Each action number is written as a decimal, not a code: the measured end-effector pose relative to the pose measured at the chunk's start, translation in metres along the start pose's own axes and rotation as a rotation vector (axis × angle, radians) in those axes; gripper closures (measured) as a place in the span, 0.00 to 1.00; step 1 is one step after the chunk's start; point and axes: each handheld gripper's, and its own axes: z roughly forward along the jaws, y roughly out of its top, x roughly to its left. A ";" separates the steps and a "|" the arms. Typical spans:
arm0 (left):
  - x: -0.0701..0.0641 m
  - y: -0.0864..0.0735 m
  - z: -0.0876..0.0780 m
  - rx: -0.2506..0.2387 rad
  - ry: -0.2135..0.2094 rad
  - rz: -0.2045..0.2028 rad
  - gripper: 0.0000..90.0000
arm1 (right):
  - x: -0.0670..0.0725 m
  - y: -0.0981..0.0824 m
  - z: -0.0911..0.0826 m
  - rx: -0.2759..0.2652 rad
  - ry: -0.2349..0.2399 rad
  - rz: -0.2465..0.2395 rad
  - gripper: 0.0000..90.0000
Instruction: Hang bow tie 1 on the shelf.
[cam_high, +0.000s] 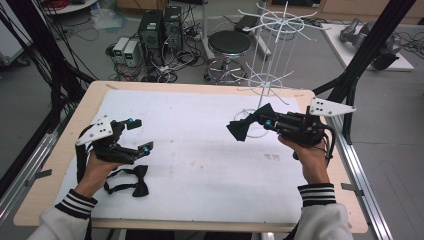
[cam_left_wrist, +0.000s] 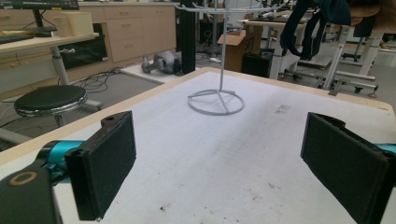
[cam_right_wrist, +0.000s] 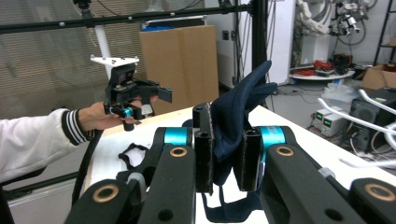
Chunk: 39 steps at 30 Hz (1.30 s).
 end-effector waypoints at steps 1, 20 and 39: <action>0.000 0.000 0.000 0.001 -0.002 0.000 0.12 | -0.001 0.000 -0.002 -0.001 -0.006 -0.003 0.90; 0.000 0.000 -0.001 0.000 -0.002 0.009 0.12 | -0.006 0.001 -0.037 -0.014 -0.140 -0.011 0.90; 0.001 0.002 -0.002 0.001 0.001 0.013 0.12 | -0.005 0.002 -0.043 -0.019 -0.288 -0.016 0.90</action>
